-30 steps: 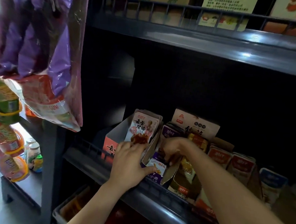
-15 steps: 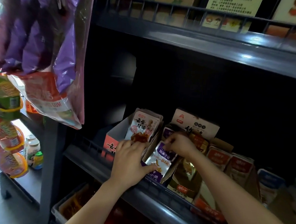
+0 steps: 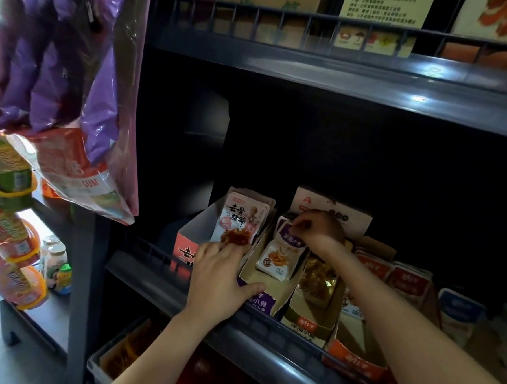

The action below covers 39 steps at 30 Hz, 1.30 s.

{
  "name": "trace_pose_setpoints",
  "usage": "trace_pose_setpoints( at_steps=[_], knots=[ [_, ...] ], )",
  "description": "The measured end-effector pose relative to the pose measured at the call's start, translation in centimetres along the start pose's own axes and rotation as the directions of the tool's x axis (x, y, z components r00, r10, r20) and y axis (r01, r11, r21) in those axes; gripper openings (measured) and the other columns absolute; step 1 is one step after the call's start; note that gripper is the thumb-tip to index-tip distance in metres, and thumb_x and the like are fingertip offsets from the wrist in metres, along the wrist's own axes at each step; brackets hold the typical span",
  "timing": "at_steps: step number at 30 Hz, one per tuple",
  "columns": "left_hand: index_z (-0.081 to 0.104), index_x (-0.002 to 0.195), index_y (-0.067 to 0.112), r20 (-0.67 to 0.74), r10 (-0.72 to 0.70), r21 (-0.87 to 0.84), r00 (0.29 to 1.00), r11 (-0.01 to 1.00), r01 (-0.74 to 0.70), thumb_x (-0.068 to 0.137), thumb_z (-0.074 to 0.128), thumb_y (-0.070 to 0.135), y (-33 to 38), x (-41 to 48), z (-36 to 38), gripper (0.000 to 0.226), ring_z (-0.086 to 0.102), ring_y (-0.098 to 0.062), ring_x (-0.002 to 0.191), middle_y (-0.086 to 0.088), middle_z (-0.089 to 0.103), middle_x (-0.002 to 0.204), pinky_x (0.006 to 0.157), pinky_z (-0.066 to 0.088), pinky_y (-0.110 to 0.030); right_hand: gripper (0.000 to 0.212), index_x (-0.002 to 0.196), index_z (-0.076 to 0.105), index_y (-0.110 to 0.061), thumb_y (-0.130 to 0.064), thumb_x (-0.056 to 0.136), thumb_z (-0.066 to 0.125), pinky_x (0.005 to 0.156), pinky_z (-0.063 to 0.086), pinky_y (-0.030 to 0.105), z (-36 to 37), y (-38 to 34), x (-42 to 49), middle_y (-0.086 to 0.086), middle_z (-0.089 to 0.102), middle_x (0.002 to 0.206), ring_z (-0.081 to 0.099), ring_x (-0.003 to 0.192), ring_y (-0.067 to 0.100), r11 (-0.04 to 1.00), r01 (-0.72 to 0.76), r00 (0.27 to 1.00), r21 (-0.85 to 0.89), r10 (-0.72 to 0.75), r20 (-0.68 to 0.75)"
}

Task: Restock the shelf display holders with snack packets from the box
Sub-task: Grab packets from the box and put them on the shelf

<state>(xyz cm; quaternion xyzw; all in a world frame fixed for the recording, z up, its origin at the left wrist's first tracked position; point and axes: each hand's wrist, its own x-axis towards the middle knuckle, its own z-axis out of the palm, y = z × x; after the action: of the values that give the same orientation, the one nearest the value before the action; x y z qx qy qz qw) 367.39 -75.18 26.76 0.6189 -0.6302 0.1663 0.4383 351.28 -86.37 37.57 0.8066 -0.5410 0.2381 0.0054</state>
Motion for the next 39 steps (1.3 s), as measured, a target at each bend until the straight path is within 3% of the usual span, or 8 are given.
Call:
trace_pose_setpoints(
  at_steps=[8, 13, 19, 23, 27, 31, 33, 39],
  knots=[
    [0.065, 0.107, 0.025, 0.003, -0.009, 0.007, 1.000, 1.000, 0.009, 0.056, 0.072, 0.069, 0.1, 0.0, 0.0, 0.068, 0.060, -0.017, 0.091, 0.010, 0.068, 0.093, 0.083, 0.028, -0.026, 0.034, 0.119, 0.062, -0.027, -0.027, 0.086, 0.067, 0.091, 0.047, 0.033, 0.5, 0.6, 0.9, -0.001, 0.060, 0.124, 0.056, 0.112, 0.020, 0.999, -0.004, 1.000, -0.046, 0.003, -0.021],
    [0.065, 0.103, 0.025, -0.048, 0.021, 0.008, 0.999, 1.000, -0.021, 0.058, 0.065, 0.070, 0.2, -0.1, 0.0, 0.064, 0.061, -0.017, 0.085, 0.010, 0.067, 0.088, 0.080, 0.024, -0.024, 0.022, 0.105, 0.064, -0.030, -0.033, 0.083, 0.069, 0.085, 0.050, 0.033, 0.8, 0.3, 1.2, -0.002, 0.065, 0.114, 0.059, 0.103, 0.019, 0.998, -0.030, 0.999, -0.054, 0.029, -0.016],
    [0.064, 0.100, 0.025, -0.024, 0.015, 0.012, 1.000, 1.000, -0.014, 0.057, 0.075, 0.067, 0.2, 0.0, 0.0, 0.061, 0.061, -0.016, 0.085, 0.010, 0.067, 0.088, 0.080, 0.026, -0.025, 0.034, 0.114, 0.063, -0.028, -0.035, 0.082, 0.071, 0.090, 0.048, 0.033, 0.7, 0.6, 1.1, -0.002, 0.063, 0.120, 0.058, 0.109, 0.019, 0.999, -0.049, 0.999, -0.009, 0.049, 0.002],
    [0.063, 0.103, 0.026, -0.017, 0.014, 0.007, 1.000, 1.000, -0.013, 0.057, 0.074, 0.068, 0.1, 0.0, 0.0, 0.063, 0.060, -0.016, 0.087, 0.010, 0.068, 0.091, 0.079, 0.023, -0.025, 0.032, 0.115, 0.064, -0.027, -0.034, 0.084, 0.068, 0.084, 0.046, 0.026, 0.2, 0.1, -0.1, -0.004, 0.062, 0.120, 0.056, 0.109, 0.017, 0.999, -0.022, 0.996, -0.035, 0.019, -0.083],
    [0.064, 0.101, 0.026, -0.019, 0.012, 0.014, 1.000, 1.000, -0.012, 0.058, 0.073, 0.069, 0.1, 0.0, 0.0, 0.062, 0.060, -0.016, 0.086, 0.010, 0.067, 0.089, 0.078, 0.021, -0.023, 0.027, 0.118, 0.059, -0.020, -0.026, 0.092, 0.059, 0.064, 0.039, 0.015, 1.1, -0.6, -2.1, -0.001, 0.059, 0.117, 0.053, 0.095, 0.008, 0.987, -0.008, 0.993, 0.159, -0.012, 0.120],
    [0.064, 0.099, 0.027, -0.023, 0.012, 0.007, 1.000, 1.000, -0.012, 0.056, 0.076, 0.066, 0.2, 0.0, 0.0, 0.059, 0.060, -0.016, 0.084, 0.011, 0.066, 0.086, 0.076, 0.021, -0.023, 0.036, 0.121, 0.058, -0.015, -0.019, 0.086, 0.066, 0.084, 0.048, 0.025, 2.2, -1.3, -2.5, 0.002, 0.060, 0.120, 0.057, 0.106, 0.013, 0.996, 0.017, 0.927, 0.084, -0.047, 0.371],
    [0.064, 0.098, 0.028, -0.023, 0.013, -0.001, 1.000, 1.000, -0.013, 0.057, 0.076, 0.065, 0.2, 0.0, 0.0, 0.057, 0.059, -0.015, 0.084, 0.012, 0.066, 0.086, 0.075, 0.020, -0.022, 0.041, 0.122, 0.058, -0.014, -0.016, 0.083, 0.070, 0.092, 0.048, 0.030, 2.5, -1.8, -2.3, 0.002, 0.060, 0.121, 0.056, 0.112, 0.016, 1.000, 0.012, 0.915, 0.026, -0.022, 0.402],
    [0.064, 0.105, 0.027, -0.017, 0.017, -0.016, 1.000, 1.000, -0.017, 0.057, 0.075, 0.066, 0.0, -0.1, 0.1, 0.062, 0.058, -0.016, 0.088, 0.012, 0.066, 0.090, 0.079, 0.024, -0.025, 0.062, 0.136, 0.043, -0.016, -0.013, 0.081, 0.072, 0.096, 0.042, 0.033, 2.8, -2.6, -1.1, 0.005, 0.050, 0.134, 0.047, 0.124, 0.024, 0.993, -0.058, 0.880, -0.099, 0.098, 0.466]
  ],
)
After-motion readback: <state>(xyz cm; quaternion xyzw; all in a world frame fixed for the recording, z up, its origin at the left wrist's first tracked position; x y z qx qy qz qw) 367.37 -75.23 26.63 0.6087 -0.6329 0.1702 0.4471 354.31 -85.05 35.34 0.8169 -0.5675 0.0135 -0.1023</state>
